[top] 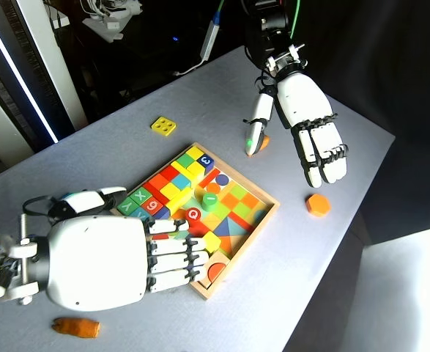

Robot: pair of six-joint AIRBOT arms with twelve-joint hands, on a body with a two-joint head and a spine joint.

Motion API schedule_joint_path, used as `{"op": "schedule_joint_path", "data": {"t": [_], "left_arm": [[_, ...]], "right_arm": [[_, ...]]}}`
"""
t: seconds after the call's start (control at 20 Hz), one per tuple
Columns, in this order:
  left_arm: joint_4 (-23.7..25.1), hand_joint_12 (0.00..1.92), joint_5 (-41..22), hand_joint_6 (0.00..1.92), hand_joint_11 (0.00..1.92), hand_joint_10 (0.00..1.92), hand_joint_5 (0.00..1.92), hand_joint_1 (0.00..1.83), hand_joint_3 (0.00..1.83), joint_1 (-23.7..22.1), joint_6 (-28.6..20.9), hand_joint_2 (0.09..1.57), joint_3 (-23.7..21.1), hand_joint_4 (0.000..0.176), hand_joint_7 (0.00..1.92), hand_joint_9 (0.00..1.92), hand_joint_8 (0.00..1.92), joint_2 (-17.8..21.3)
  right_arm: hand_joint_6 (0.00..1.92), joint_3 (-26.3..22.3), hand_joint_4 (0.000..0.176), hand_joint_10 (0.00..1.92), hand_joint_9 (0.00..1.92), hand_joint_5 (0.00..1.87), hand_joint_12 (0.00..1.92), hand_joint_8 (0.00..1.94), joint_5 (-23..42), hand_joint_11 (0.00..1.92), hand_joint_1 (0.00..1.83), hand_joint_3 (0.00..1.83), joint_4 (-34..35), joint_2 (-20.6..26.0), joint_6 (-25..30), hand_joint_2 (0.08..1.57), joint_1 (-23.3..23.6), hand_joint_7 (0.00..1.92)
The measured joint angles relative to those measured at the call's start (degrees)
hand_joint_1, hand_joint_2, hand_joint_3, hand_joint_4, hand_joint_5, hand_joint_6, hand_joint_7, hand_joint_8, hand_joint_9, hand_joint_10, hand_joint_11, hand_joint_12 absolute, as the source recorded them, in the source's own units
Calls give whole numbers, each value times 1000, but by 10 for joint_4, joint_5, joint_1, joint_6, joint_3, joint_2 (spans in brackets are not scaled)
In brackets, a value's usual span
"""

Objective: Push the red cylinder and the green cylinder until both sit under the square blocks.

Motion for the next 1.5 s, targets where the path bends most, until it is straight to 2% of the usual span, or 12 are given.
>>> {"op": "schedule_joint_path", "data": {"t": [0.15,0.2,0.3,0.4,0.5,0.7,0.75,0.85,1.05,1.15,1.4,1.5], "left_arm": [[-1,137,4,3,0,0,36,0,2,0,0,1162,2,57,0,0,0,0],[-1,98,5,0,0,0,27,0,0,0,0,1164,4,63,0,0,0,-3],[-2,140,8,4,0,0,20,0,0,0,0,1163,8,63,0,0,0,-8],[0,100,12,2,0,0,21,0,0,0,-1,1155,10,83,0,0,0,-11],[-1,83,14,0,0,0,13,0,1,0,-1,1158,11,65,0,0,0,-11],[-2,120,17,0,0,0,12,0,0,0,-1,1160,13,79,0,0,0,-13],[-1,249,18,0,0,0,22,0,1,0,-1,1169,13,71,0,0,0,-14],[-1,291,18,1,0,0,17,0,0,0,-1,1160,15,74,0,0,0,-17],[-1,98,19,1,0,0,14,0,0,0,-1,1163,15,74,0,0,0,-17],[-1,40,19,1,0,0,20,0,0,0,-1,1163,16,83,0,0,0,-17],[-1,37,20,1,5,0,22,0,0,0,-1,1141,17,100,0,0,0,-18],[-1,37,21,0,0,0,17,0,0,-2,-1,1134,17,84,0,0,0,-18]], "right_arm": [[6,5,176,0,0,469,81,0,0,0,199,0,-4,-17,0,1022,0,6],[5,9,176,0,0,486,2,0,5,0,217,0,-4,-26,0,1023,0,7],[6,10,176,0,0,492,0,1,10,0,231,0,-4,-36,-1,1022,0,8],[0,11,176,0,0,469,0,0,13,0,202,1,-4,-43,-1,1025,0,0],[2,14,176,0,0,464,0,0,13,0,205,0,-4,-47,-1,1020,-1,0],[3,23,176,0,0,468,0,0,11,0,198,0,-4,-63,-2,1023,-5,0],[4,25,176,0,0,473,0,0,12,0,197,0,-6,-68,-4,1024,-6,0],[1,28,176,0,0,460,0,0,12,0,180,0,-6,-76,-4,1022,-7,0],[2,36,176,0,0,461,0,0,8,0,188,0,-6,-83,-7,1022,-9,0],[2,42,176,0,0,462,0,0,5,0,194,3,-5,-87,-9,1029,-12,0],[2,52,176,0,0,459,0,1,-3,0,211,6,-4,-96,-10,1043,-16,3],[0,53,176,0,0,447,0,0,-5,0,191,3,-4,-97,-10,1040,-16,0]]}}
